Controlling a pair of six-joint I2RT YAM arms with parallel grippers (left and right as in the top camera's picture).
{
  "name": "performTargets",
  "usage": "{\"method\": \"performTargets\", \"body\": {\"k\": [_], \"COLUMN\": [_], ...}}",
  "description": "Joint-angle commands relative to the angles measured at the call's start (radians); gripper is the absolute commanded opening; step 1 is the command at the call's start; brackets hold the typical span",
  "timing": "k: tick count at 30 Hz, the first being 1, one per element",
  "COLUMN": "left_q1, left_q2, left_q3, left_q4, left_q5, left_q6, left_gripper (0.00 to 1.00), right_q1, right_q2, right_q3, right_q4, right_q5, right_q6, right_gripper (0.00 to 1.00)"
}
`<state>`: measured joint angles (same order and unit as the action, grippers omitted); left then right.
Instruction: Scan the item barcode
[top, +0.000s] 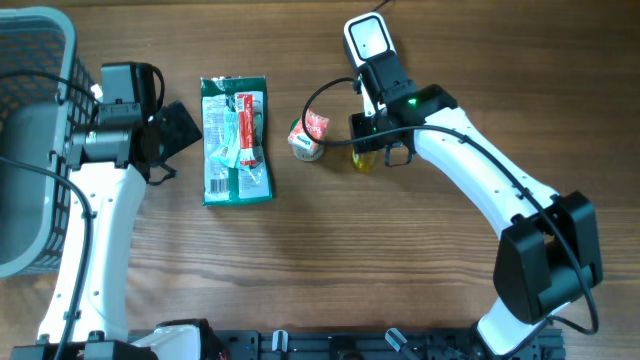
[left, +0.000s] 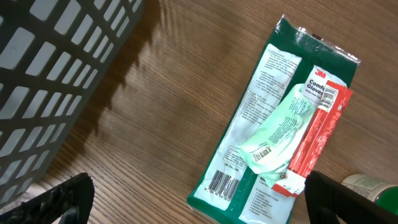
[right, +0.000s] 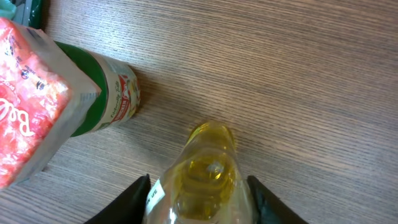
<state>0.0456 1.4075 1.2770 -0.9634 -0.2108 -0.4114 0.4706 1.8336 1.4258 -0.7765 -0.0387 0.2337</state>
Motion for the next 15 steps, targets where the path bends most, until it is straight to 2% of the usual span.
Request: {"method": "performTargets", "body": {"k": [1,8,11,15], "left_q1": [-0.005,-0.005,-0.005,-0.005], "left_q2": [0.003,0.003,0.003,0.003], "left_q3": [0.000,0.000,0.000,0.000], "left_q4": [0.002,0.002,0.002,0.002], "left_q5": [0.002,0.002,0.002,0.002], "left_q6": [0.015,0.015,0.015,0.015], "left_gripper": [1.00,1.00,1.00,1.00], "right_q1": [0.003,0.000,-0.012,-0.023], "right_q2": [-0.021,-0.085,-0.087,-0.087], "right_q3": [0.010,0.010,0.008,0.006], "right_q4": [-0.010,-0.176,-0.238,-0.233], "right_q5": [0.025,0.266,0.286,0.282], "right_q6": [-0.027,-0.020,0.011,0.033], "right_gripper": [0.38,0.38,0.39,0.39]}}
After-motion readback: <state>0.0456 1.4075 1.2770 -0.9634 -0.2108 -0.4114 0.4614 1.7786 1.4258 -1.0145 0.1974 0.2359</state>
